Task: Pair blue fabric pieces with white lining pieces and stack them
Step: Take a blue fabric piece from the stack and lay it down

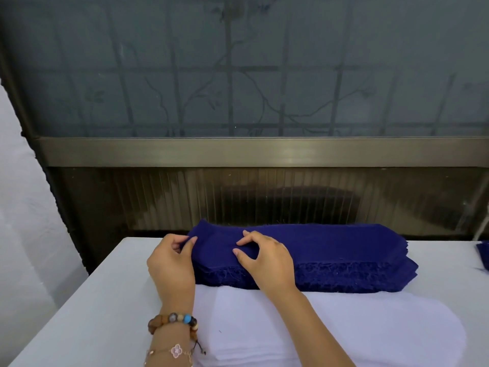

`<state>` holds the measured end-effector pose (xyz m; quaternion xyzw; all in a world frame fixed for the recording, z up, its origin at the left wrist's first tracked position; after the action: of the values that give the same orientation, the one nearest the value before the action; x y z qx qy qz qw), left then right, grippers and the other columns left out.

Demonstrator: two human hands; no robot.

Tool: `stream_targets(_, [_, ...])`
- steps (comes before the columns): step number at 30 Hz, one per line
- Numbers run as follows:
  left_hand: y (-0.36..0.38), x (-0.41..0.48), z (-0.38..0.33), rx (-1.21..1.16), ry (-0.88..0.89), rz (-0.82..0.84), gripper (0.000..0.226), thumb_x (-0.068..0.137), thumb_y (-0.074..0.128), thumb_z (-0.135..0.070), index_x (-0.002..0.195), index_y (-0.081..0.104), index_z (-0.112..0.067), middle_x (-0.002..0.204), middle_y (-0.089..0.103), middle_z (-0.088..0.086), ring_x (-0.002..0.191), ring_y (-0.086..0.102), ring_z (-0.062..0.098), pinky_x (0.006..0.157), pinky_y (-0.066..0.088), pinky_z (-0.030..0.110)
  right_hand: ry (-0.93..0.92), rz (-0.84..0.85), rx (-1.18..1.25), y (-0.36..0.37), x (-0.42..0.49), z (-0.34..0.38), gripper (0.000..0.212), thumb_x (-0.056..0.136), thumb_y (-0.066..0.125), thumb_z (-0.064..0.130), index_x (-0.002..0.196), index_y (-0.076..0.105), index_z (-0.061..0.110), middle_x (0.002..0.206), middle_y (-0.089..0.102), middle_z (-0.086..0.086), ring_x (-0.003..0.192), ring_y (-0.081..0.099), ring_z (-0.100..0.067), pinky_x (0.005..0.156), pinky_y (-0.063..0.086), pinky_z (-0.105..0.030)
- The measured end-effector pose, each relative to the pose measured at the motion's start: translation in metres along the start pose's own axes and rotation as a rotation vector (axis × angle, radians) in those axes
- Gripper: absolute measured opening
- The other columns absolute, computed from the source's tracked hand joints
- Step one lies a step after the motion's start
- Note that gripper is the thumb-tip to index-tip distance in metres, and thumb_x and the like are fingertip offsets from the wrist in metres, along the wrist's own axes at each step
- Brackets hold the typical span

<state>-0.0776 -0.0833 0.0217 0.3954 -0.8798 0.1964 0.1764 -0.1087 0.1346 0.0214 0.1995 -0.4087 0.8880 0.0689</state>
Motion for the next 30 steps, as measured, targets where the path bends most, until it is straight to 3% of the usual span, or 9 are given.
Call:
stream_targets(4, [-0.003, 0.003, -0.001, 0.089, 0.035, -0.026, 0.023, 0.089, 0.069, -0.021, 0.072, 0.066, -0.006, 0.058, 0.055, -0.001, 0.053, 0.048, 0.008, 0.053, 0.032, 0.018, 0.001, 0.012, 0.009, 0.000, 0.000, 0.001, 0.025, 0.086, 0.065, 0.048, 0.108, 0.063, 0.035, 0.132, 0.057, 0.021, 0.118, 0.053, -0.002, 0.101, 0.044, -0.026])
stream_targets(7, [-0.002, 0.002, -0.010, 0.123, 0.140, -0.016, 0.021, 0.092, 0.064, -0.019, 0.092, 0.074, 0.000, 0.081, 0.068, 0.010, 0.075, 0.057, 0.022, 0.070, 0.042, 0.026, 0.014, 0.017, 0.015, -0.001, 0.001, 0.001, 0.030, 0.086, 0.065, 0.048, 0.112, 0.058, 0.037, 0.127, 0.059, 0.021, 0.117, 0.053, -0.004, 0.100, 0.043, -0.026])
stream_targets(11, [-0.006, -0.004, -0.035, 0.127, 0.370, -0.053, 0.024, 0.088, 0.068, -0.015, 0.111, 0.073, -0.010, 0.114, 0.065, 0.007, 0.106, 0.046, 0.019, 0.080, 0.042, 0.027, 0.024, 0.048, 0.020, 0.001, 0.006, 0.000, 0.074, 0.083, 0.068, 0.049, 0.144, 0.026, 0.039, 0.129, 0.054, 0.021, 0.119, 0.048, -0.005, 0.105, 0.040, -0.030])
stream_targets(14, [-0.010, 0.000, -0.038, -0.019, 0.386, -0.042, 0.023, 0.084, 0.071, -0.015, 0.107, 0.074, -0.016, 0.114, 0.065, -0.001, 0.105, 0.046, 0.005, 0.084, 0.039, 0.011, 0.028, 0.026, 0.005, -0.002, 0.010, 0.000, 0.096, 0.080, 0.072, 0.048, 0.151, 0.007, 0.041, 0.123, 0.050, 0.011, 0.116, 0.046, -0.009, 0.096, 0.047, -0.032])
stream_targets(16, [-0.013, 0.007, -0.025, -0.221, 0.252, -0.014, 0.020, 0.083, 0.072, -0.014, 0.102, 0.073, -0.023, 0.103, 0.069, -0.009, 0.097, 0.059, 0.003, 0.081, 0.047, 0.010, 0.023, 0.050, -0.023, -0.003, 0.014, 0.000, 0.101, 0.078, 0.073, 0.049, 0.150, 0.002, 0.045, 0.120, 0.047, 0.005, 0.112, 0.046, -0.013, 0.087, 0.050, -0.031])
stream_targets(20, [-0.006, 0.009, 0.006, -0.443, -0.056, 0.039, 0.022, 0.083, 0.073, -0.017, 0.087, 0.069, -0.038, 0.081, 0.072, -0.015, 0.082, 0.069, 0.006, 0.067, 0.054, 0.016, 0.023, 0.170, -0.005, 0.000, 0.025, -0.004, 0.082, 0.077, 0.074, 0.051, 0.142, 0.025, 0.048, 0.116, 0.049, 0.003, 0.107, 0.052, -0.016, 0.081, 0.052, -0.032])
stream_targets(23, [0.000, 0.007, 0.018, -0.476, -0.144, 0.043, 0.014, 0.085, 0.071, -0.017, 0.090, 0.069, -0.030, 0.084, 0.072, -0.007, 0.080, 0.071, 0.014, 0.072, 0.056, 0.027, 0.085, 0.240, 0.078, 0.002, 0.031, -0.015, 0.058, 0.076, 0.077, 0.048, 0.124, 0.046, 0.038, 0.114, 0.053, 0.005, 0.102, 0.055, -0.015, 0.082, 0.051, -0.030])
stream_targets(26, [0.008, 0.007, 0.024, -0.500, -0.193, 0.073, 0.012, 0.090, 0.066, -0.017, 0.090, 0.067, -0.030, 0.086, 0.072, -0.005, 0.083, 0.070, 0.014, 0.068, 0.057, 0.022, 0.168, 0.265, 0.193, -0.007, 0.037, -0.031, 0.041, 0.077, 0.079, 0.038, 0.110, 0.055, 0.029, 0.106, 0.061, 0.005, 0.096, 0.060, -0.014, 0.082, 0.053, -0.030])
stream_targets(30, [0.017, 0.004, 0.032, -0.492, -0.245, 0.128, 0.007, 0.094, 0.060, -0.017, 0.094, 0.065, -0.022, 0.092, 0.072, 0.005, 0.090, 0.069, 0.018, 0.072, 0.058, 0.029, 0.262, 0.348, 0.240, -0.020, 0.041, -0.054, 0.032, 0.083, 0.075, 0.027, 0.111, 0.062, 0.020, 0.107, 0.058, 0.005, 0.106, 0.056, -0.017, 0.092, 0.052, -0.034])
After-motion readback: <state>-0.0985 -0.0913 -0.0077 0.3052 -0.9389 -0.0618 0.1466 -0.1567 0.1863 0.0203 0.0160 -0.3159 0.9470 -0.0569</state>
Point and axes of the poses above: each hand's wrist, its own x-axis towards the middle knuckle, its own y-axis out of the palm, z = x × y, the point moved 9 cm from there along x, towards the middle knuckle
